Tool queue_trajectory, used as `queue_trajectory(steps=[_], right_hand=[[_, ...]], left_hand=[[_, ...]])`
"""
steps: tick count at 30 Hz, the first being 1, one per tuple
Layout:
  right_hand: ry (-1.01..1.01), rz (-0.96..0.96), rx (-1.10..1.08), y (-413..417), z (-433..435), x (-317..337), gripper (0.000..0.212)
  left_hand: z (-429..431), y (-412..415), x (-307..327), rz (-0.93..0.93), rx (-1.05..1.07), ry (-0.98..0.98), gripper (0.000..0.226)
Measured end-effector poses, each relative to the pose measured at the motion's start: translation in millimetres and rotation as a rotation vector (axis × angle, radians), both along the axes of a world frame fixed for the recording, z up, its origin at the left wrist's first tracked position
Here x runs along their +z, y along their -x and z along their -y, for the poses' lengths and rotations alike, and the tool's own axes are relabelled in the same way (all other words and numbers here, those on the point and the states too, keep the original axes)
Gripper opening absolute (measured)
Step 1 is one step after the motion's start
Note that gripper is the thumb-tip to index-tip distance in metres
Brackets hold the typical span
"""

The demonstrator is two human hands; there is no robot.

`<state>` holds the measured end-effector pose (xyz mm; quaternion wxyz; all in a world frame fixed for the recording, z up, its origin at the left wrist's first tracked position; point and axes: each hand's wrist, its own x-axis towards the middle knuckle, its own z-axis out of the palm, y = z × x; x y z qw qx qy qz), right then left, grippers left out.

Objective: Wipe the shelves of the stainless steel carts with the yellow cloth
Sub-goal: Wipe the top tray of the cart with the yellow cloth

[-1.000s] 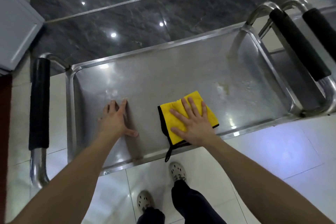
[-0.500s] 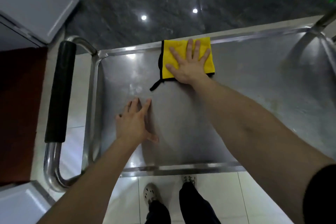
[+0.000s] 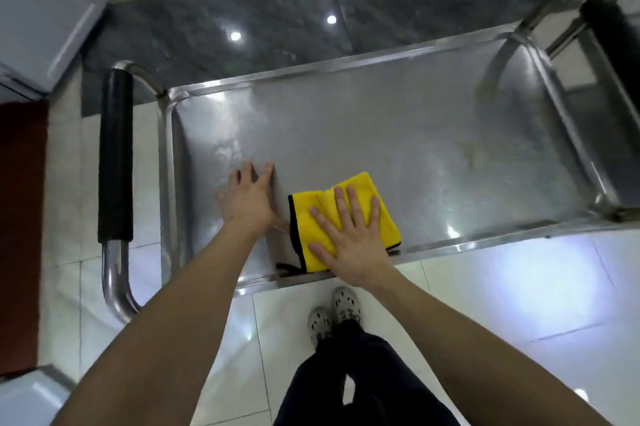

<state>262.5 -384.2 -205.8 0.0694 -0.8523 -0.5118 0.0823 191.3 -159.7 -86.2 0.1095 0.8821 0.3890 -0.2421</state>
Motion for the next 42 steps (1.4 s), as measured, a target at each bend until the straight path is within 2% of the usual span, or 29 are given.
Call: queue_trajectory(steps=[5,10,13,16,18,21,23,28,32,34,36,39,42], right_hand=[[0.098,-0.021,0.085,-23.1,32.0,13.2,0.074],[0.186,-0.043,-0.081,-79.2,100.1,24.4,0.074],[0.255,-0.057,-0.236,-113.0,135.3,37.2,0.076],[0.286,-0.056,-0.325,-118.2,142.5,41.1,0.077],[0.278,-0.036,-0.326,-110.5,137.7,39.1,0.077],[0.270,-0.045,-0.320,-107.4,133.3,38.7,0.078],[0.257,-0.049,-0.287,-109.9,136.1,38.0,0.079],[0.120,-0.035,-0.071,-131.5,164.0,26.5,0.076],[0.080,-0.007,0.355,-205.8,205.6,23.7,0.073],[0.105,0.030,0.429,-258.5,225.0,25.9,0.073],[0.156,0.042,0.302,-314.5,236.7,29.8,0.075],[0.260,0.006,-0.074,-377.0,222.7,38.7,0.078],[0.201,-0.071,-0.365,-374.2,172.5,37.5,0.082]], left_hand=[[-3.8,5.8,-3.8,0.033,-0.006,-0.007,0.157],[-6.2,9.0,-14.6,0.051,-0.043,-0.048,0.151],[-0.7,7.6,-14.5,0.033,-0.068,-0.106,0.139],[23.1,-9.1,-7.7,0.028,-0.155,-0.163,0.115],[53.0,-31.8,-2.2,0.069,-0.194,-0.075,0.107],[106.6,-75.5,0.8,0.099,-0.270,0.078,0.122],[135.0,-104.2,-2.5,0.094,-0.291,0.075,0.126],[166.9,-153.2,-10.6,0.063,-0.131,0.083,0.106],[160.2,-154.6,-22.5,0.076,-0.110,0.069,0.113],[155.0,-151.9,-27.3,0.066,-0.126,0.062,0.124],[152.1,-151.5,-31.8,0.047,-0.143,0.057,0.137],[149.7,-152.4,-39.9,0.050,-0.139,0.053,0.143],[145.6,-149.5,-47.4,0.070,-0.129,0.047,0.144]])
